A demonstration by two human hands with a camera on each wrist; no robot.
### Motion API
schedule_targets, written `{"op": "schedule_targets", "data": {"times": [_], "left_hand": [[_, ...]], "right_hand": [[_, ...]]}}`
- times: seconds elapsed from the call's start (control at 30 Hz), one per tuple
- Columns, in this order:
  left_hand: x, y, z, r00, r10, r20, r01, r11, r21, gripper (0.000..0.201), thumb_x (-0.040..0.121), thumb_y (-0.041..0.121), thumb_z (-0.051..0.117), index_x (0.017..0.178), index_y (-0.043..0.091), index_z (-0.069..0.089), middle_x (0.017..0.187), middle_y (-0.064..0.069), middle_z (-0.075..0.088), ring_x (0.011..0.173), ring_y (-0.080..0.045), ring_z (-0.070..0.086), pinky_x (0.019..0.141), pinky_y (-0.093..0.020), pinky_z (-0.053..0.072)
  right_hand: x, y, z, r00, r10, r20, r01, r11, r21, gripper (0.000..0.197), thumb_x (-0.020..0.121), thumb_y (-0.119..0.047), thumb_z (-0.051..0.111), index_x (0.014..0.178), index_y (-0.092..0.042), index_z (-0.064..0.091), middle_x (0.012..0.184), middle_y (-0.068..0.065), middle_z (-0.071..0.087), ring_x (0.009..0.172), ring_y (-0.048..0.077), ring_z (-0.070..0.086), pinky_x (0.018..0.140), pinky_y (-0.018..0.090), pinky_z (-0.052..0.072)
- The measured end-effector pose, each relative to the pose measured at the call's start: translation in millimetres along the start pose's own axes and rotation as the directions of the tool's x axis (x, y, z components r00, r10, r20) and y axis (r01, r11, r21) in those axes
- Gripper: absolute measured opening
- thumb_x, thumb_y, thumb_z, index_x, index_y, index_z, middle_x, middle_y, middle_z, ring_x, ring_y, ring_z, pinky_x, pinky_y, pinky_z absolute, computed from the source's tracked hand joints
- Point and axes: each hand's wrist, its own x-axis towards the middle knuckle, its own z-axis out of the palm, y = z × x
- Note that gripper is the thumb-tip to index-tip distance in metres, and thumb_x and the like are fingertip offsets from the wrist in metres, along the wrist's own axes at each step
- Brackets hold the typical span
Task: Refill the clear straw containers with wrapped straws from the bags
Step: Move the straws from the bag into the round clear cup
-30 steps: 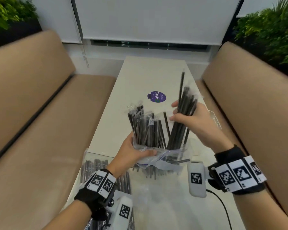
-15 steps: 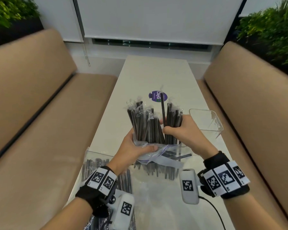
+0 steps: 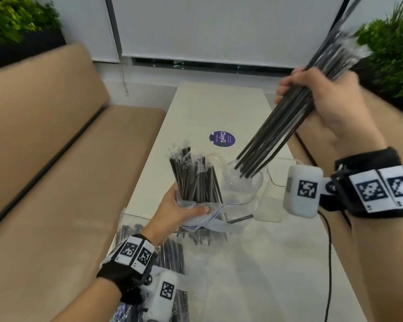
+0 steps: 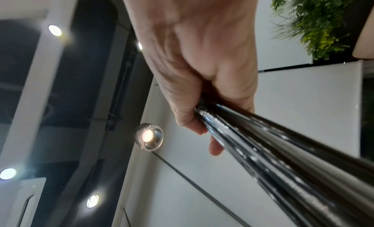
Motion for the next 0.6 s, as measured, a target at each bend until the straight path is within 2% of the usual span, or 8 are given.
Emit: {"op": "schedule_targets", "data": {"times": [0.1, 0.2, 0.27, 0.33, 0.4, 0.43, 0.5, 0.6], "left_hand": [[-2, -3, -7, 0.999, -0.030, -0.021, 0.031, 0.999, 0.012, 0.054, 0.064, 0.015, 0.090, 0.103, 0.031, 0.056, 0.107, 0.007, 0.070, 0.102, -0.013, 0.069, 0.081, -0.023, 0.057], [-4, -5, -15, 0.997, -0.063, -0.037, 0.064, 0.997, 0.035, 0.070, 0.052, 0.037, 0.094, 0.109, 0.031, 0.055, 0.119, 0.005, 0.065, 0.111, -0.018, 0.065, 0.095, -0.039, 0.054], [-6, -5, -18, 0.996, -0.076, -0.044, 0.078, 0.996, 0.049, 0.067, 0.055, 0.039, 0.093, 0.106, 0.036, 0.049, 0.118, 0.012, 0.059, 0.111, -0.014, 0.061, 0.098, -0.038, 0.051], [-9, -4, -21, 0.996, -0.068, -0.049, 0.070, 0.997, 0.044, 0.058, 0.063, 0.030, 0.091, 0.098, 0.040, 0.046, 0.109, 0.018, 0.054, 0.104, -0.009, 0.060, 0.095, -0.034, 0.050], [-11, -4, -23, 0.994, -0.091, -0.054, 0.094, 0.994, 0.052, 0.068, 0.054, 0.041, 0.093, 0.107, 0.030, 0.052, 0.116, 0.006, 0.060, 0.108, -0.017, 0.063, 0.096, -0.040, 0.052], [-11, -6, -24, 0.993, -0.095, -0.063, 0.099, 0.993, 0.061, 0.077, 0.048, 0.046, 0.093, 0.111, 0.025, 0.053, 0.120, 0.000, 0.061, 0.111, -0.021, 0.063, 0.097, -0.044, 0.053], [-13, -5, -25, 0.993, -0.095, -0.073, 0.101, 0.992, 0.077, 0.078, 0.045, 0.048, 0.092, 0.109, 0.028, 0.051, 0.124, 0.004, 0.058, 0.116, -0.020, 0.058, 0.101, -0.044, 0.049], [-12, -7, -29, 0.990, -0.107, -0.090, 0.114, 0.991, 0.072, 0.092, 0.037, 0.057, 0.093, 0.114, 0.026, 0.053, 0.126, 0.003, 0.061, 0.117, -0.020, 0.060, 0.101, -0.046, 0.050]], "right_hand": [[12, -6, -7, 0.990, -0.086, -0.116, 0.102, 0.985, 0.142, 0.005, 0.089, 0.001, 0.055, 0.087, -0.004, 0.054, 0.072, 0.005, 0.064, 0.069, 0.018, 0.066, 0.079, 0.039, 0.060], [19, 25, -2, 0.967, -0.115, -0.229, 0.120, 0.993, 0.010, 0.012, 0.087, 0.002, 0.055, 0.080, -0.008, 0.053, 0.067, 0.004, 0.060, 0.058, 0.016, 0.062, 0.069, 0.037, 0.055], [17, 65, 5, 0.969, -0.105, -0.224, 0.071, 0.985, -0.158, 0.005, 0.087, -0.002, 0.057, 0.087, -0.006, 0.057, 0.071, 0.004, 0.063, 0.058, 0.012, 0.064, 0.066, 0.032, 0.055], [10, 109, 11, 0.978, -0.043, -0.206, -0.012, 0.965, -0.261, 0.004, 0.087, -0.009, 0.061, 0.086, -0.012, 0.061, 0.074, 0.000, 0.068, 0.066, 0.012, 0.069, 0.067, 0.035, 0.057], [-1, 141, 16, 0.976, 0.043, -0.216, -0.109, 0.946, -0.305, 0.009, 0.085, -0.013, 0.064, 0.080, -0.020, 0.062, 0.075, -0.001, 0.070, 0.076, 0.020, 0.071, 0.071, 0.040, 0.055], [-5, 153, 18, 0.973, 0.083, -0.215, -0.148, 0.940, -0.307, 0.006, 0.086, -0.014, 0.064, 0.083, -0.020, 0.063, 0.077, -0.001, 0.071, 0.079, 0.021, 0.070, 0.071, 0.037, 0.054], [-10, 171, 21, 0.965, 0.158, -0.210, -0.220, 0.924, -0.314, 0.006, 0.089, -0.017, 0.063, 0.092, -0.013, 0.066, 0.077, -0.004, 0.072, 0.082, 0.017, 0.070, 0.072, 0.030, 0.052], [-11, 184, 23, 0.960, 0.205, -0.191, -0.261, 0.903, -0.342, 0.015, 0.088, -0.018, 0.062, 0.096, -0.008, 0.068, 0.079, -0.001, 0.074, 0.088, 0.019, 0.071, 0.080, 0.033, 0.054]]}}
